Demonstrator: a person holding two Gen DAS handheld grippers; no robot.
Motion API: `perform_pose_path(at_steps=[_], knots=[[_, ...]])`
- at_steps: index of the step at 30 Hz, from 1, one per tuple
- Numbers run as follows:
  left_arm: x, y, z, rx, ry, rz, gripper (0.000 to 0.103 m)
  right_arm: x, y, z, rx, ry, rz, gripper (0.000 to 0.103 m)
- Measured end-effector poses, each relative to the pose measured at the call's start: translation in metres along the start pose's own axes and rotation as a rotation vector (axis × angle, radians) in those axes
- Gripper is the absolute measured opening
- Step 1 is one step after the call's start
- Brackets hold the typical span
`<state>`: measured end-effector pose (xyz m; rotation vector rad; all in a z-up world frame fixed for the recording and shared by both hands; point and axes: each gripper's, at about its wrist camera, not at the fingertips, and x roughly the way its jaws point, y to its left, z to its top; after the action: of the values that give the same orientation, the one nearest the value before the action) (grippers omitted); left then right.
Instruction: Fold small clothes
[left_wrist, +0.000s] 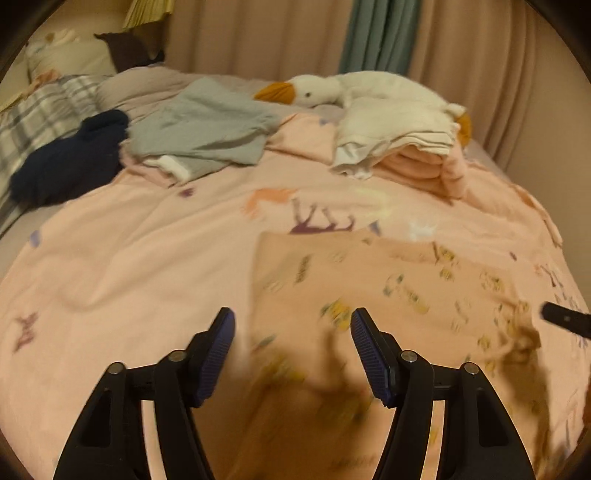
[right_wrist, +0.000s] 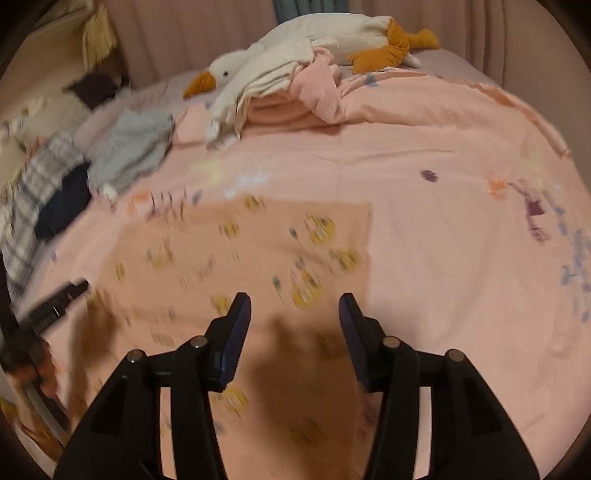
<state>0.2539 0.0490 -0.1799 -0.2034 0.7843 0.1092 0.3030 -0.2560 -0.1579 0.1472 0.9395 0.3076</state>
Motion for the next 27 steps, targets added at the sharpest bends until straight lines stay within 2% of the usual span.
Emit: perform_pose_path(at_steps=[1,2,3,4,5,6,7,9,11,12,13,14,16,17,18,20,21,23,24,26,27], knots=[[0.013,-0.003,-0.001,0.008,0.046,0.013,0.065,0.01,-0.004,0.004,0.019,0.014,0.03,0.046],[0.034,-0.008,-0.006,0.066,0.138,0.042,0.065,0.031,-0.011,0.008,0.044,0.045,0.024,0.045],[0.045,-0.011,-0.011,0.12,0.183,0.062,0.065,0.042,-0.017,0.01,0.064,0.068,-0.013,0.043],[0.048,-0.013,-0.016,0.159,0.171,0.068,0.068,0.06,-0.026,0.011,0.086,0.094,-0.082,0.035],[0.043,-0.009,-0.018,0.149,0.144,0.057,0.068,0.068,-0.031,0.011,0.09,0.106,-0.108,0.028],[0.042,-0.006,-0.019,0.121,0.163,0.052,0.068,0.073,-0.039,0.013,0.087,0.079,-0.117,0.015],[0.041,-0.001,-0.019,0.083,0.181,0.043,0.068,0.071,-0.045,0.014,0.093,0.041,-0.112,0.01],[0.035,0.01,-0.021,0.031,0.196,0.026,0.068,0.067,-0.058,0.016,0.165,0.038,-0.093,0.009],[0.027,0.013,-0.027,0.019,0.196,0.038,0.068,0.052,-0.062,0.009,0.23,0.039,-0.041,0.015],[0.025,0.009,-0.03,0.035,0.194,0.051,0.068,0.046,-0.058,0.005,0.215,0.042,-0.015,0.021],[0.021,0.008,-0.034,0.06,0.188,0.064,0.068,0.042,-0.047,-0.002,0.165,0.058,0.007,0.028],[0.016,0.005,-0.039,0.088,0.182,0.086,0.068,0.039,-0.036,-0.011,0.088,0.083,0.014,0.029],[0.009,0.006,-0.046,0.091,0.198,0.129,0.068,0.034,-0.014,-0.034,-0.103,0.108,-0.078,0.025],[0.0,0.011,-0.049,0.055,0.203,0.138,0.068,0.028,-0.003,-0.049,-0.204,0.092,-0.136,0.025],[-0.005,0.017,-0.051,0.014,0.211,0.135,0.068,0.025,-0.001,-0.056,-0.229,0.092,-0.16,0.025],[-0.019,0.032,-0.056,-0.084,0.25,0.107,0.068,0.019,-0.006,-0.067,-0.184,0.14,-0.183,0.027],[-0.027,0.038,-0.058,-0.118,0.264,0.074,0.068,0.009,-0.011,-0.069,-0.131,0.138,-0.168,0.027],[-0.049,0.054,-0.065,-0.172,0.257,0.004,0.068,-0.014,-0.023,-0.073,-0.02,0.136,-0.103,0.028],[-0.057,0.059,-0.068,-0.181,0.256,-0.009,0.068,-0.026,-0.029,-0.076,0.028,0.132,-0.067,0.032],[-0.08,0.073,-0.08,-0.209,0.249,-0.037,0.069,-0.054,-0.039,-0.086,0.107,0.106,-0.003,0.05],[-0.087,0.078,-0.085,-0.226,0.241,-0.053,0.072,-0.064,-0.041,-0.095,0.138,0.086,0.014,0.069]])
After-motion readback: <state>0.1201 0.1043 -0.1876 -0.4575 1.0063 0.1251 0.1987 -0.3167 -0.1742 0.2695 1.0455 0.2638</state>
